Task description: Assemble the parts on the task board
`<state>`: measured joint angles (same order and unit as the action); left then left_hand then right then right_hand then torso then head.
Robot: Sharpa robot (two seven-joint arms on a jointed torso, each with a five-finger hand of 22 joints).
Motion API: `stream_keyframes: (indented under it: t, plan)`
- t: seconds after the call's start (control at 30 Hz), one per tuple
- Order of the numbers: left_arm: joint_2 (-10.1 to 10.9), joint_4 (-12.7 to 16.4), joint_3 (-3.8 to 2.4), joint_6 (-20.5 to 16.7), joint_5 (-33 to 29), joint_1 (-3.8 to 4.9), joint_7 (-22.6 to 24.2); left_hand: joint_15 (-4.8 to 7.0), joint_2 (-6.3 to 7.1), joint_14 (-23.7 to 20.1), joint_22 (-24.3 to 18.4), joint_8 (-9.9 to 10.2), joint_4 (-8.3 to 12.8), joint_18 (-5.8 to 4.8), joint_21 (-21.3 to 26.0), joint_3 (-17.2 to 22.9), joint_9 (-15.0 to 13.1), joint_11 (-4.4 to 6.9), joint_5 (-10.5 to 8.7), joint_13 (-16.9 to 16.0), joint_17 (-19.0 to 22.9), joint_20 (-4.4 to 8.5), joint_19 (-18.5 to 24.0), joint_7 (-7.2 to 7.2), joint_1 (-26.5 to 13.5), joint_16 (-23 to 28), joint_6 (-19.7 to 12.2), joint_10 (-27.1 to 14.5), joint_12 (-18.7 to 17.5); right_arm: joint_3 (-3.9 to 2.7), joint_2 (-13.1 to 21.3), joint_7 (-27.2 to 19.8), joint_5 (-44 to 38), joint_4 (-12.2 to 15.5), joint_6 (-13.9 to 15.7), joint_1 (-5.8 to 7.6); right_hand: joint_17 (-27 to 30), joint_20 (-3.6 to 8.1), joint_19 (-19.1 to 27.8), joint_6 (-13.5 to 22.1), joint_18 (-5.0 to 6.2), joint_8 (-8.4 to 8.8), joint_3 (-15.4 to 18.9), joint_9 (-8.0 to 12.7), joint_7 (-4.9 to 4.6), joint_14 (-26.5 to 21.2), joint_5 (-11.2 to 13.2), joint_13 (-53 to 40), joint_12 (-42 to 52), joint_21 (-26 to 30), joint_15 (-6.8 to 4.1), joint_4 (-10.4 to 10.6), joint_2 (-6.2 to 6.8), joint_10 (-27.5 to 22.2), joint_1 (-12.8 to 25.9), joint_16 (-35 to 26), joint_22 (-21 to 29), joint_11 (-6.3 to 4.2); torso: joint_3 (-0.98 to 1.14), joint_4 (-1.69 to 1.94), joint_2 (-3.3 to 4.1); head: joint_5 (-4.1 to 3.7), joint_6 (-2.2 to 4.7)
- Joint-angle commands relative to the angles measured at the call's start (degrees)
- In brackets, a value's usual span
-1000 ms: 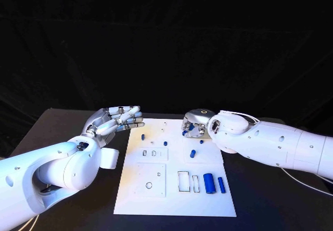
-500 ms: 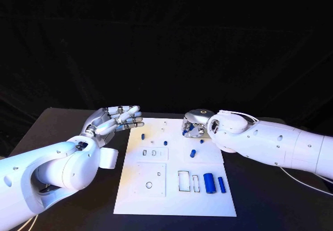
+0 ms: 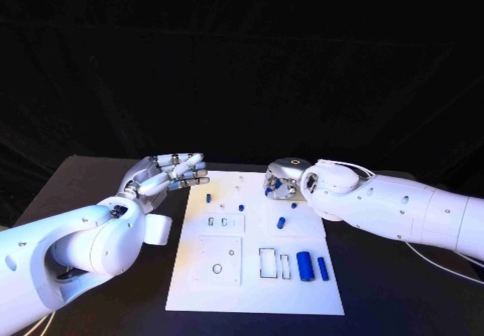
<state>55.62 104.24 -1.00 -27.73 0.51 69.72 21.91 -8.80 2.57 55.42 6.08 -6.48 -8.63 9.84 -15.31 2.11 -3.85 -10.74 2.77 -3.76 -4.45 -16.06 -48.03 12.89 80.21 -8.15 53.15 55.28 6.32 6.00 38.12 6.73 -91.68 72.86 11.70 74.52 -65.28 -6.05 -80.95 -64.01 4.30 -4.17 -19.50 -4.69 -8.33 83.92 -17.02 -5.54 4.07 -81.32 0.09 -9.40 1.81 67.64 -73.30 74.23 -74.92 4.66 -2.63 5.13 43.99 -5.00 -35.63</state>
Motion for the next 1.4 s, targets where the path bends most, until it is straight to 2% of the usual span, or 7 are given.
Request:
stream_keyframes:
  t: [0.03, 0.2, 0.27, 0.6, 0.67, 0.9, 1.4]
  plan:
    - [0.0, 0.1, -0.06, 1.2, 0.3, 0.11, 0.1, -0.20, -0.28, 0.0, 0.0, 0.2, 0.0, 0.69, -0.2, -0.2, 0.1, -0.12, 0.16, 0.1, 0.1, 0.05, -0.2, 0.35, 0.1, 0.2, -0.2, -0.3, -0.2, 0.16, 0.2, -0.5, 0.5, 0.3, 2.3, -0.27, -0.1, 0.00, -0.6, -0.7, -1.22, -0.37, -1.0, -0.2, 0.07, 1.8, -0.2, 0.0, 0.2, -0.6, -0.18, -0.1, -0.06, 0.7, -0.9, 0.5, -1.2, -0.02, -0.04, 0.02, -0.01, -0.04, 0.11]
    - [0.1, -0.1, -0.06, 1.2, 0.3, 0.17, 0.0, -0.23, -0.45, 0.0, 0.0, 0.3, 0.1, 0.69, -0.2, -0.2, 0.1, -0.17, 0.15, 0.1, 0.1, 0.05, -0.2, 0.41, 0.2, 0.3, -0.2, -0.4, -0.3, 0.07, 0.9, -0.8, 1.1, 1.3, 6.6, -0.14, -0.1, 0.01, -0.9, -0.9, -1.32, -0.41, -1.5, -0.2, 0.01, 1.8, -0.5, 0.0, 0.2, -0.9, -0.17, -0.1, 0.16, 1.0, -0.9, 0.5, -1.7, -0.08, -0.09, 0.06, -0.03, -0.12, 0.48]
    - [0.0, -0.2, -0.06, 1.2, 0.3, 0.21, -0.1, -0.23, -0.47, 0.0, -0.1, 0.3, 0.2, 0.69, -0.2, -0.2, 0.1, -0.18, 0.15, 0.1, 0.1, 0.05, -0.2, 0.42, 0.2, 0.3, -0.3, -0.4, -0.3, -0.04, 1.0, -0.6, 1.1, 1.9, 8.8, 0.14, -0.3, 0.00, -1.0, -1.0, -1.36, -0.41, -1.8, -0.2, -0.01, 1.8, -0.6, 0.0, 0.2, -1.1, -0.16, -0.1, 0.34, 1.1, -0.8, 0.7, -2.0, -0.07, -0.08, 0.18, 0.00, -0.18, 0.75]
    - [-0.1, -0.5, -0.06, 1.3, 0.2, 0.26, -0.1, -0.23, -0.51, 0.1, -0.1, 0.4, 0.2, 0.67, -0.2, -0.2, 0.1, -0.19, 0.15, 0.1, 0.1, 0.04, -0.2, 0.43, 0.2, 0.3, -0.3, -0.4, -0.4, -0.23, -2.0, 0.6, 0.2, 0.0, 13.0, 0.87, -0.5, -0.02, -1.1, -1.1, -1.42, -0.35, -2.6, -0.3, -0.04, 1.9, -0.9, 0.0, 0.1, -1.3, -0.14, 0.1, 0.54, 1.2, -0.7, 1.0, -2.4, -0.04, -0.14, 0.23, 0.17, -0.48, 1.17]
    - [-0.1, -0.5, -0.06, 1.3, 0.2, 0.26, -0.1, -0.23, -0.52, 0.1, -0.1, 0.4, 0.2, 0.67, -0.2, -0.2, 0.1, -0.19, 0.15, 0.1, 0.1, 0.04, -0.2, 0.42, 0.3, 0.3, -0.3, -0.4, -0.4, -0.24, -3.1, 0.8, 0.1, -0.7, 13.2, 0.90, -0.5, -0.02, -1.1, -1.2, -1.42, -0.37, -2.8, -0.3, -0.05, 1.9, -0.9, 0.0, 0.1, -1.3, -0.14, 0.2, 0.56, 1.2, -0.6, 1.0, -2.4, -0.05, -0.10, 0.19, 0.23, -0.44, 1.20]
    - [-0.2, -0.6, -0.06, 1.3, 0.2, 0.27, -0.1, -0.23, -0.54, 0.1, -0.1, 0.4, 0.2, 0.66, -0.1, -0.2, 0.1, -0.19, 0.15, 0.1, 0.1, 0.03, -0.2, 0.42, 0.3, 0.3, -0.3, -0.4, -0.4, -0.25, -6.0, 0.7, 0.4, -3.2, 13.3, 0.80, -0.6, -0.04, -1.1, -1.3, -1.43, -0.35, -3.0, -0.3, -0.04, 1.9, -0.6, 0.0, 0.1, -1.4, -0.13, 0.4, 0.84, 1.4, -0.3, 1.2, -2.5, -0.06, -0.10, 0.42, 0.22, -0.30, 1.07]
    - [-0.5, -0.6, -0.06, 1.4, 0.2, 0.28, -0.1, -0.23, -0.56, 0.1, -0.1, 0.4, 0.3, 0.65, -0.1, -0.2, 0.1, -0.18, 0.15, 0.0, 0.1, 0.02, -0.2, 0.42, 0.3, 0.3, -0.3, -0.4, -0.4, -0.23, -10.4, 0.3, 0.9, -8.3, 12.1, -0.12, -0.5, -0.05, -0.9, -1.2, -1.37, -0.25, -3.4, -0.3, -0.04, 1.8, -0.1, 0.1, 0.0, -1.3, -0.12, 0.7, 1.14, 1.4, 0.0, 1.2, -2.3, -0.04, -0.13, 0.22, 0.25, 0.19, 1.23]
